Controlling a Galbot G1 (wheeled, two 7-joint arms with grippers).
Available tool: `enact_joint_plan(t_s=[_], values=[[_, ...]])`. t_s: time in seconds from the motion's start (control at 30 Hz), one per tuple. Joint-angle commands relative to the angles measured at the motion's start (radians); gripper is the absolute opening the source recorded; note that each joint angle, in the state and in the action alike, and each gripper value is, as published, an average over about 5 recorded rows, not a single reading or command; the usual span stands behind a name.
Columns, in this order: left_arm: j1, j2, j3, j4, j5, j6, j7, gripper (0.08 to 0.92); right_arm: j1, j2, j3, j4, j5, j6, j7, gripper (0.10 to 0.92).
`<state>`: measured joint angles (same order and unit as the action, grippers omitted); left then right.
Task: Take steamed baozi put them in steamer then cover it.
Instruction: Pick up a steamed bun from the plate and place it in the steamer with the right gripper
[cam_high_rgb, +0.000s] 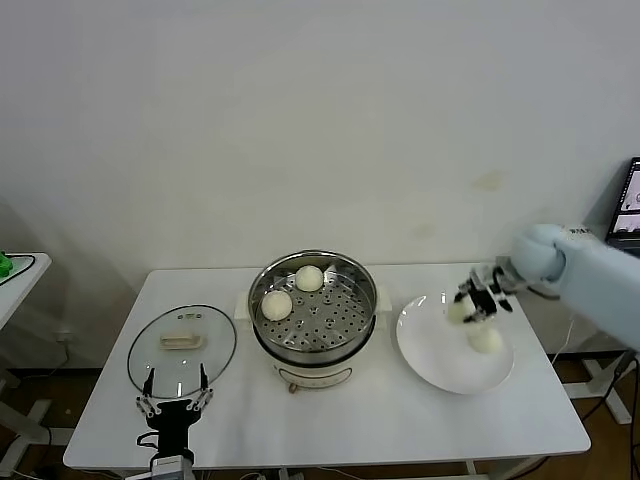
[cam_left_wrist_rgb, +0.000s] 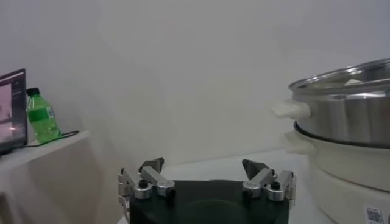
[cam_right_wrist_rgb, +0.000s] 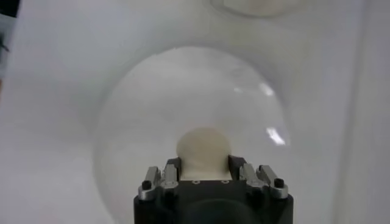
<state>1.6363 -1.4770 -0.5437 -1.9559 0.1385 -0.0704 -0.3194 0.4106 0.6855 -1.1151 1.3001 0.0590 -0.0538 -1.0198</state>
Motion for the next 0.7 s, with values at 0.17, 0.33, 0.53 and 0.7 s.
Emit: enact_joint_plan(t_s=[0.17,0.33,0.53,0.7], values=[[-0.003,-0.003,-0.016,0.01,-0.001,0.001,-0.003,0.823,0.275,0.255,-0.073,0.067,0.072,0.065,-0.027,0.505],[-0.004,-0.014,-0.027,0.015,0.001,0.002,-0.005,0.823,0.272,0.333,-0.091,0.111,0.07,0.107,-0.03,0.509],[-0.004,-0.026,-0.047,0.018,-0.001,0.002,-0.007,0.823,0.239,0.392,-0.13,0.191,0.061,0.155,-0.043,0.509],[-0.004,-0.038,-0.058,0.014,0.0,0.002,-0.008,0.823,0.209,0.437,-0.161,0.173,0.035,0.21,-0.05,0.509]])
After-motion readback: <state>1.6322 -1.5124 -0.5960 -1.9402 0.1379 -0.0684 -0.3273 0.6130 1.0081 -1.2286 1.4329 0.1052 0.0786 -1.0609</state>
